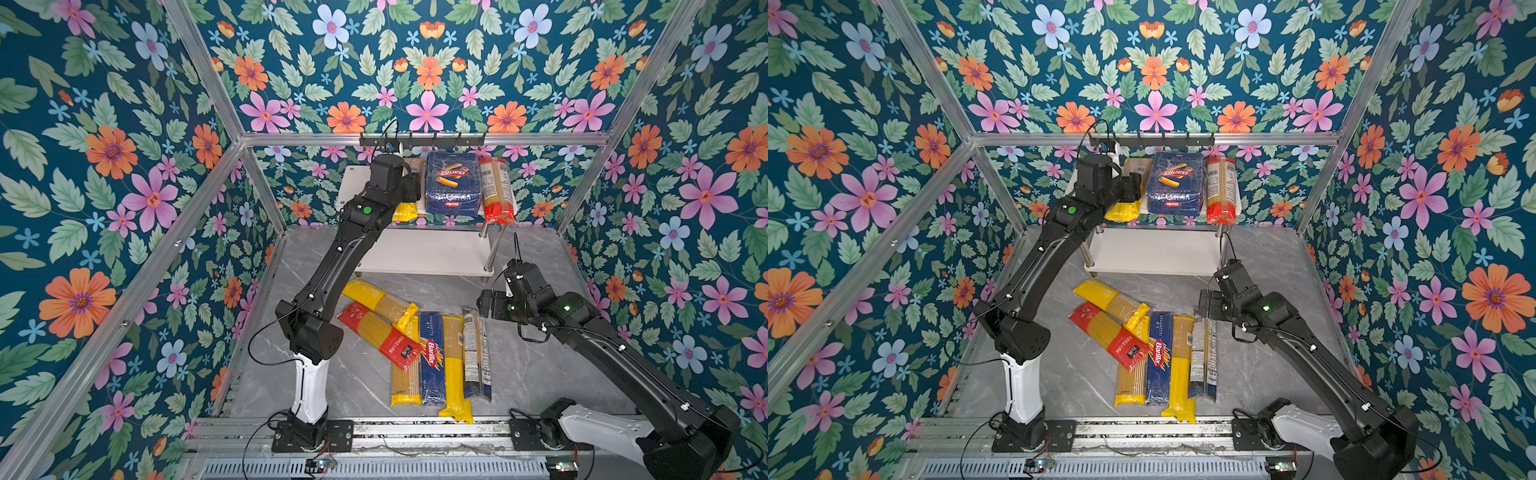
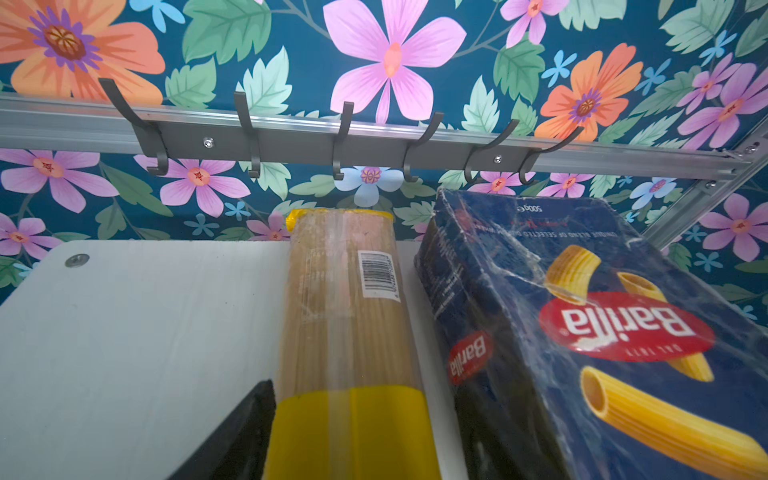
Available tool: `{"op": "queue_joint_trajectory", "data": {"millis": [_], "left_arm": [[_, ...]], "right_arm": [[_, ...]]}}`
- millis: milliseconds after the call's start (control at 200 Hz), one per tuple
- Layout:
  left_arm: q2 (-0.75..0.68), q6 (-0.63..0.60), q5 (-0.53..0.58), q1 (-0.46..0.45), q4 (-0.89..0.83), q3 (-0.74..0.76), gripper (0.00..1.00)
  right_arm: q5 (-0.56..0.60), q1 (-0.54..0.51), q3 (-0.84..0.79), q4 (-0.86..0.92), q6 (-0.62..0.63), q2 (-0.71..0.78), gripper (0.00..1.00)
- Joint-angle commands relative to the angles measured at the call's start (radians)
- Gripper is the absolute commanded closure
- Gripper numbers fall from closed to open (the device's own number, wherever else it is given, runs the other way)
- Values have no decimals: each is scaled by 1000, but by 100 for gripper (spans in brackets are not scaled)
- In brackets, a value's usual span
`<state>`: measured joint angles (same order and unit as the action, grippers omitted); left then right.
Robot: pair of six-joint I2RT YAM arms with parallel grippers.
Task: Place and organize the pasta boxes and bags onto the shelf
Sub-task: 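Stand the bag beside the Barilla box and open the left gripper, then withdraw the left gripper and lower it to the red-and-yellow spaghetti bag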
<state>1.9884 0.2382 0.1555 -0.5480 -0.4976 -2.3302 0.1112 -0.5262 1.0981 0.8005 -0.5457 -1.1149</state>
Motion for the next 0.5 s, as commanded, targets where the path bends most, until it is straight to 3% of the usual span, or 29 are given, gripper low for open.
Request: {"op": "queue_joint_trajectory", "data": {"millis": [0, 185, 395, 500], "left_arm": [[-41, 9, -30, 0, 63, 25, 26], [-150, 10, -36, -2, 80, 123, 23], [-333, 72, 60, -3, 100, 362, 23], [-424, 95, 67, -3, 91, 496, 17]], "right_arm": [[22, -1, 11, 18, 5, 14, 1], [4, 0, 23, 38, -3, 31, 1], [-31, -1, 6, 36, -21, 42, 1], [-50, -1, -13, 29, -34, 37, 1]]}}
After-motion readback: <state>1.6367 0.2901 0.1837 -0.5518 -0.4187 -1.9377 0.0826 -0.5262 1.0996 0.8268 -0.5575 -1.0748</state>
